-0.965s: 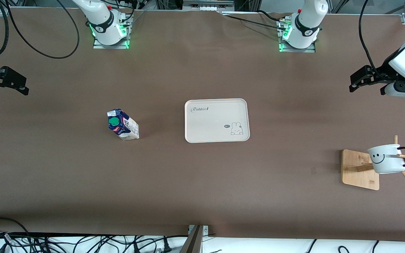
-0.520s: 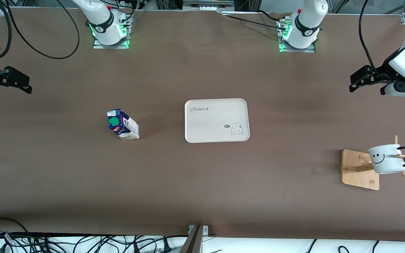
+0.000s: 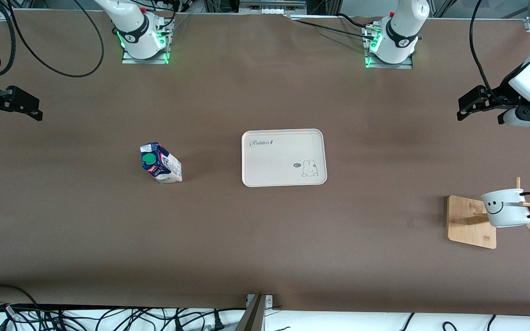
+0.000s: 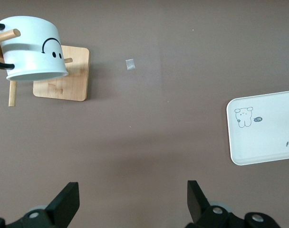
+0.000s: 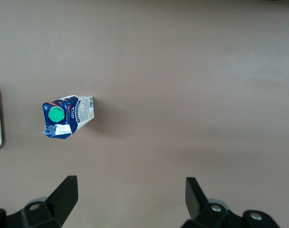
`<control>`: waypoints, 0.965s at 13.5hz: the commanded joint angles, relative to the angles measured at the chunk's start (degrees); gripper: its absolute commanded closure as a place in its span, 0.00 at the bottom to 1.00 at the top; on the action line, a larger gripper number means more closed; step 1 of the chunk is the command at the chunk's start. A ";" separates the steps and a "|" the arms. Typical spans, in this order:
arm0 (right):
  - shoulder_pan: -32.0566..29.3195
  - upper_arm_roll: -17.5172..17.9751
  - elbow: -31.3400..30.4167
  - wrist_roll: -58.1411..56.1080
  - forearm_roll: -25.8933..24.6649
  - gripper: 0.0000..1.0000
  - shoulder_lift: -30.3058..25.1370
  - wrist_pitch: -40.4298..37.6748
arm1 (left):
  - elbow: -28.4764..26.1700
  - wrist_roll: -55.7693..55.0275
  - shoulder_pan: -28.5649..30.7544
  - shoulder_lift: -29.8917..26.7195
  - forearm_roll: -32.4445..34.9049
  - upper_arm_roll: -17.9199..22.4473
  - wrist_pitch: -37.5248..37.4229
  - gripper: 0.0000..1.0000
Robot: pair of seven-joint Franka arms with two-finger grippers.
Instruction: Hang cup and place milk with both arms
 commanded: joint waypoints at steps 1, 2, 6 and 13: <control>-0.99 0.68 -0.51 -0.83 -0.33 0.00 -0.56 -0.07 | 1.79 0.88 -0.12 0.82 1.28 -0.15 -1.00 0.00; -0.99 0.68 -0.51 -0.83 -0.24 0.00 -0.56 -0.07 | 1.79 0.88 -0.12 0.82 1.28 -0.15 -1.00 0.00; -1.26 0.59 -0.60 -0.38 -0.16 0.00 -0.48 -0.34 | 1.79 0.88 -0.03 0.74 1.28 -0.15 -1.09 0.00; -1.26 0.59 -0.51 -0.21 -0.24 0.00 -0.12 -0.60 | 1.79 0.88 -0.03 0.82 1.28 -0.15 -1.09 0.00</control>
